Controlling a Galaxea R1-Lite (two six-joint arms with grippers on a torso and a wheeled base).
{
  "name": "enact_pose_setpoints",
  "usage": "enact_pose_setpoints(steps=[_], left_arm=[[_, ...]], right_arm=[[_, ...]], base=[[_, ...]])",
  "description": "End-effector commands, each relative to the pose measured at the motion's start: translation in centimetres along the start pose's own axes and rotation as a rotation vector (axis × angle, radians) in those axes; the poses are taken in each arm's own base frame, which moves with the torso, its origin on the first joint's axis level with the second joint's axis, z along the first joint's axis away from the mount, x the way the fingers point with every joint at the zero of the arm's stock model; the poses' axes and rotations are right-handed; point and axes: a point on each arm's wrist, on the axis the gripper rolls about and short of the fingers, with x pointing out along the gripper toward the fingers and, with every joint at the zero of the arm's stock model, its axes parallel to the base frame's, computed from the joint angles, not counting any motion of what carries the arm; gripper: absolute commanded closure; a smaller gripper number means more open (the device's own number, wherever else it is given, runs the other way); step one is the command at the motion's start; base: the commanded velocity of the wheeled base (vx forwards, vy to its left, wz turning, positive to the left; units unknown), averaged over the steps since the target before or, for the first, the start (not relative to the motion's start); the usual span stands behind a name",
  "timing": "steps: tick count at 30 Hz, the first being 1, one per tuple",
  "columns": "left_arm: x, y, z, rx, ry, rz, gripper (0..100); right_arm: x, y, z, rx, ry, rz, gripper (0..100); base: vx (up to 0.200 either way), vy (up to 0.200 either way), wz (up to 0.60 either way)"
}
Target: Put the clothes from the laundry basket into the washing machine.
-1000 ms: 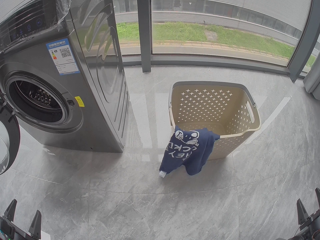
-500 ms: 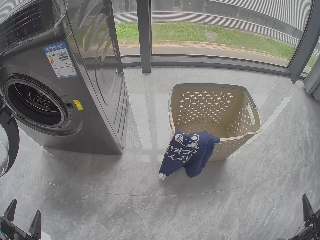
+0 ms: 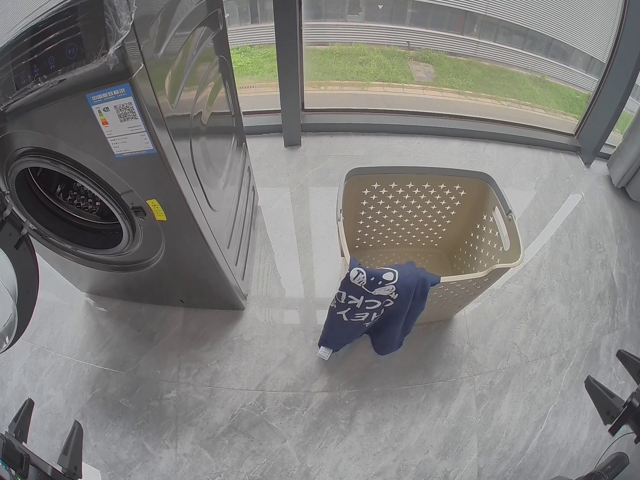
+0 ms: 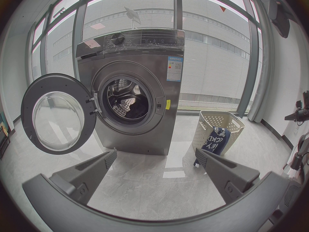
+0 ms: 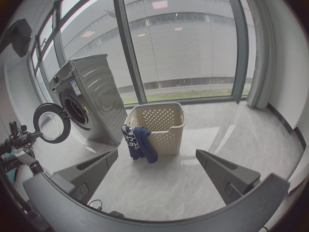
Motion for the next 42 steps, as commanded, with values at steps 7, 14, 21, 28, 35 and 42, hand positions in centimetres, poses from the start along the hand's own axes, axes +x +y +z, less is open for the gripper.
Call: enact_pose_setpoints(steps=[7, 14, 21, 28, 35, 42], left_arm=[[0.0, 0.0, -0.5, -0.003, 0.0, -0.002, 0], [0.0, 0.0, -0.5, -0.003, 0.0, -0.002, 0], [0.0, 0.0, -0.5, -0.005, 0.0, -0.002, 0], [0.0, 0.0, -0.5, -0.005, 0.0, -0.002, 0], [0.0, 0.0, -0.5, -0.005, 0.0, -0.002, 0], [0.0, 0.0, -0.5, -0.003, 0.0, -0.002, 0]], right_arm=[[12.6, 0.3, -0.5, 0.059, 0.422, 0.204, 0], [16.7, 3.0, -1.9, 0.07, 0.477, 0.176, 0], [19.5, 5.3, -3.4, 0.113, 0.45, 0.175, 0], [20.2, 5.9, -4.4, 0.089, 0.476, 0.153, 0], [21.8, 7.0, -4.7, 0.078, 0.472, 0.148, 0], [24.6, 8.4, -6.7, 0.059, 0.448, 0.11, 0]], base=[[0.029, 0.0, 0.0], [0.0, 0.0, 0.0], [0.0, 0.0, 0.0], [0.086, 0.0, 0.0], [0.0, 0.0, 0.0], [0.0, 0.0, 0.0]])
